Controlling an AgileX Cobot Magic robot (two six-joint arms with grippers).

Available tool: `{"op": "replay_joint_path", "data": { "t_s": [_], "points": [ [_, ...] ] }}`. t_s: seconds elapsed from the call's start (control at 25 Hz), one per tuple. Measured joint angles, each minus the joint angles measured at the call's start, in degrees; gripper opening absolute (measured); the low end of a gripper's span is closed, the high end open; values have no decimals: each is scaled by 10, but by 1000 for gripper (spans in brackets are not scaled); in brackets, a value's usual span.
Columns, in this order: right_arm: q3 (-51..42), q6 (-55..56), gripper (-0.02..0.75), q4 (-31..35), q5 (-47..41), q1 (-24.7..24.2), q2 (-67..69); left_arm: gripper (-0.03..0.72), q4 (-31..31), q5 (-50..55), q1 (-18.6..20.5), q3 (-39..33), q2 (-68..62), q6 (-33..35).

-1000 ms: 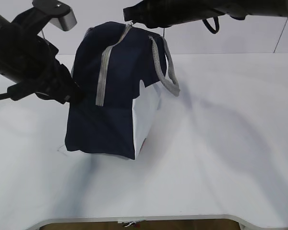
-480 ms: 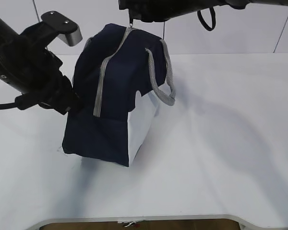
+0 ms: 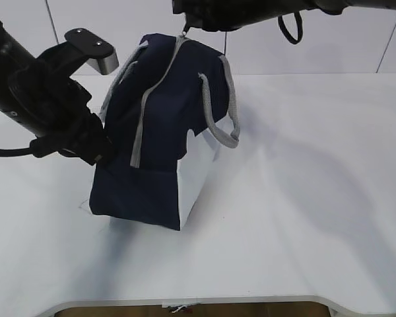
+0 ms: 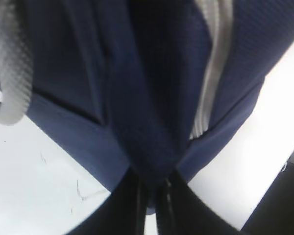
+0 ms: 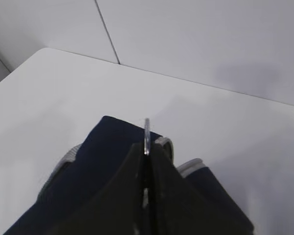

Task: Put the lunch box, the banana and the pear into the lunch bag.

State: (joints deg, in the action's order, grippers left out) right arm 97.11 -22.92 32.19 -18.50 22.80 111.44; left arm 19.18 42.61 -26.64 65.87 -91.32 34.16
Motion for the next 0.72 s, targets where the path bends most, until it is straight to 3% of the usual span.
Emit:
{"op": "replay_joint_path", "data": {
  "t_s": [0.36,0.72],
  "points": [
    [0,0,13,8,3,-37,14,1,0,1,0,0,0,1],
    [0,-2,13,44,-13,-32,15,1,0,1,0,0,0,1]
  ]
}}
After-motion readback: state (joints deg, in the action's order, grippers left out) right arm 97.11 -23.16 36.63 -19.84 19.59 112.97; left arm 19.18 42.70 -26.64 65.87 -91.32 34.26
